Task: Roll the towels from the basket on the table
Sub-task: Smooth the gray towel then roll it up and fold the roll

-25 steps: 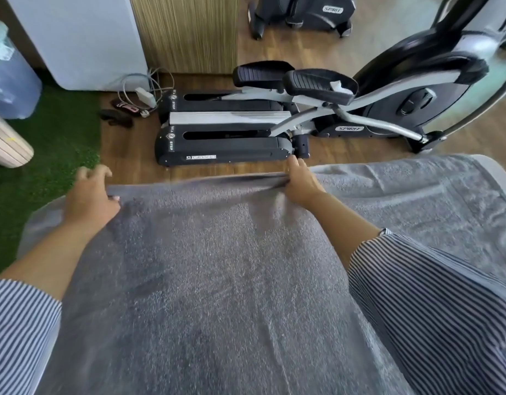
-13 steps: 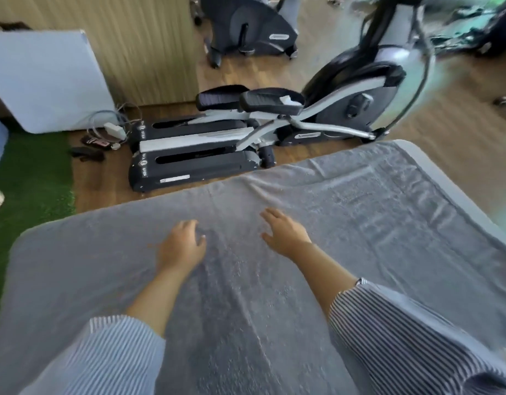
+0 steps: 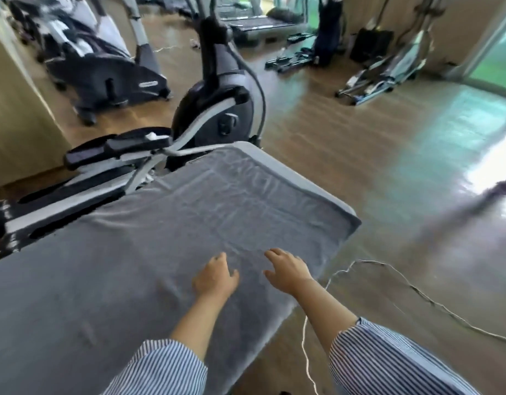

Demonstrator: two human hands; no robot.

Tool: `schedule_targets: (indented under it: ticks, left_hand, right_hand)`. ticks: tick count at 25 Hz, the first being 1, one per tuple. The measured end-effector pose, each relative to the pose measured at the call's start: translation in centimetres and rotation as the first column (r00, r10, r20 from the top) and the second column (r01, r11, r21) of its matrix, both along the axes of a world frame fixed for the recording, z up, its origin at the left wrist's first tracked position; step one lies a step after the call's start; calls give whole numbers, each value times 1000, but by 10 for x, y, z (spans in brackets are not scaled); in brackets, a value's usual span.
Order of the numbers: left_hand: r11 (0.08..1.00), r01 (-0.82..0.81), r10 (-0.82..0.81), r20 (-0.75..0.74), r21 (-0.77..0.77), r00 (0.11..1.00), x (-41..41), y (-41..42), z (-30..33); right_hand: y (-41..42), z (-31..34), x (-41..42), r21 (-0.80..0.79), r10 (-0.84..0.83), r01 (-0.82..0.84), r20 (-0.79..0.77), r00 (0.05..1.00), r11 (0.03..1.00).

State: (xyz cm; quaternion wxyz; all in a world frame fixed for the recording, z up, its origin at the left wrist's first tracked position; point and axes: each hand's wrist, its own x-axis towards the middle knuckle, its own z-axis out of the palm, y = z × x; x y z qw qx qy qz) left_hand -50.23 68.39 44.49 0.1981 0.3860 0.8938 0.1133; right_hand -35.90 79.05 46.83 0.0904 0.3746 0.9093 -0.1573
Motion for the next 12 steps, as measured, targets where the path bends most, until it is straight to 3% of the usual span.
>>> schedule_targets:
  ticks: [6, 12]
  left_hand:
    - [996, 67, -71, 79, 52, 994, 124, 128, -1]
    - [997, 73, -73, 49, -4, 996, 169, 209, 3]
  right_hand:
    - [99, 0, 145, -11, -181, 181, 2, 983, 983]
    - [186, 3, 197, 5, -232, 232, 6, 973, 973]
